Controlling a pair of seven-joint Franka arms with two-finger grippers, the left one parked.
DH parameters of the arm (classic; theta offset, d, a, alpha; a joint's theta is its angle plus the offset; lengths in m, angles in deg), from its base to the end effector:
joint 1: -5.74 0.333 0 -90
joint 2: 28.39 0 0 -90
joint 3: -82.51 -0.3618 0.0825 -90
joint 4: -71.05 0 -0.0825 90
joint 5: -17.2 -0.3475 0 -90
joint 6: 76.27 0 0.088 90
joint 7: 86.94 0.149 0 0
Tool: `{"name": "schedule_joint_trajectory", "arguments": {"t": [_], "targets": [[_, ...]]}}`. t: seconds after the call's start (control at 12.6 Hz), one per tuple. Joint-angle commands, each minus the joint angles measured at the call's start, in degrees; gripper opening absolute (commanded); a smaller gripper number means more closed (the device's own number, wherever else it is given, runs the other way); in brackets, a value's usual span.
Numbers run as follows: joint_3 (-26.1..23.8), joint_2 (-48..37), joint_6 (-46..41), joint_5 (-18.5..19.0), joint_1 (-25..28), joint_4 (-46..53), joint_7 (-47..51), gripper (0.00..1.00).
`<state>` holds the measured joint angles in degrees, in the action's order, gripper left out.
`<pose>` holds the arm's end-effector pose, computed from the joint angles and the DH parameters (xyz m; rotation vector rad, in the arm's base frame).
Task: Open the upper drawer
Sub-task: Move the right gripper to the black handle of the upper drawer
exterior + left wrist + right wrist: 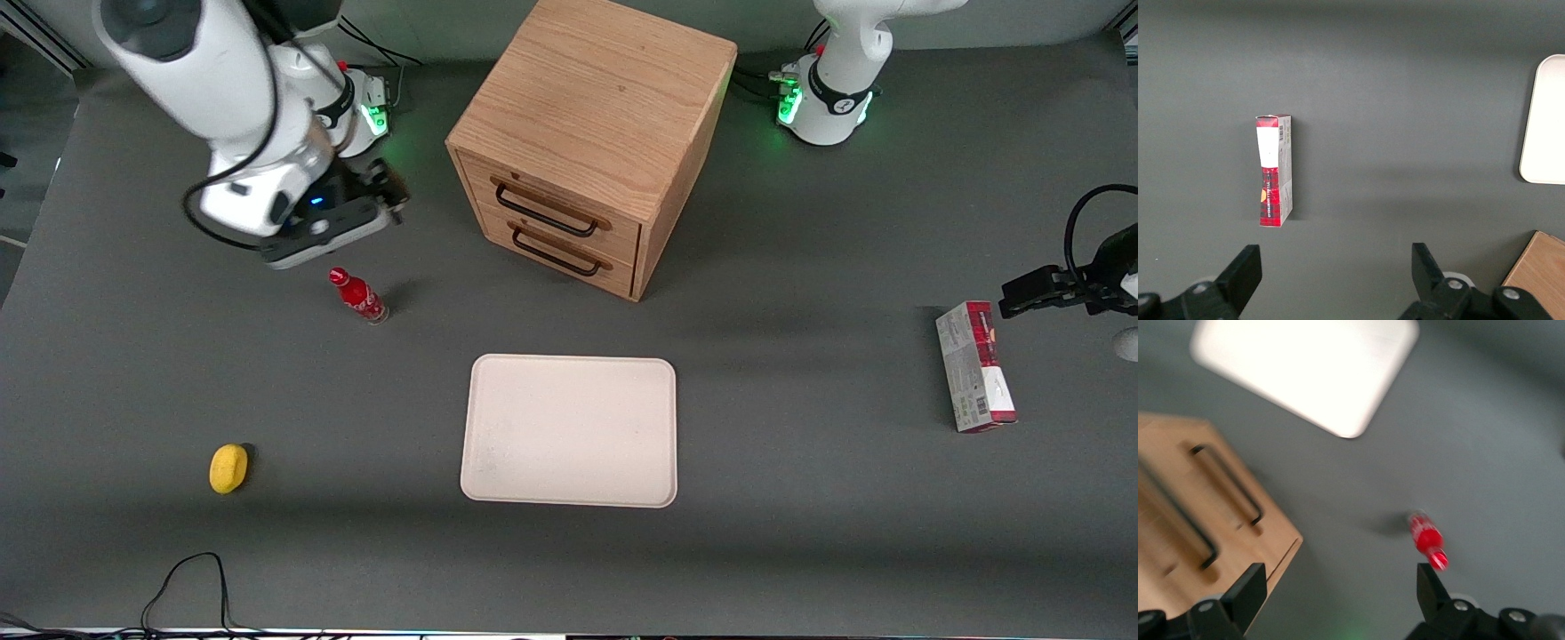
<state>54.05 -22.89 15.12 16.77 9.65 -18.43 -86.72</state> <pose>0.4671 0.2823 0.5891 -2.9824 -0.8576 0.0993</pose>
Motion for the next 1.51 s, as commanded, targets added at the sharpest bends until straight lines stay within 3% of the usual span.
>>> {"name": "schedule_joint_trajectory", "arguments": {"t": [0.0, 0.16, 0.24, 0.4, 1.03, 1.43], "targets": [[-7.0, 6.8, -2.1, -0.3, -0.2, 4.5, -7.2, 1.00], [-10.9, 11.4, -1.2, -2.7, -0.3, 4.7, -7.5, 1.00], [-11.3, 13.7, -1.1, -5.3, -0.2, 6.3, -8.2, 1.00], [-11.4, 17.6, -0.9, -6.6, 0.7, 7.2, -12.5, 1.00], [-11.4, 20.7, 8.5, -5.5, 2.8, 1.0, -13.0, 1.00], [-11.4, 22.3, 11.5, -0.7, 3.4, -1.3, -12.8, 1.00]]}}
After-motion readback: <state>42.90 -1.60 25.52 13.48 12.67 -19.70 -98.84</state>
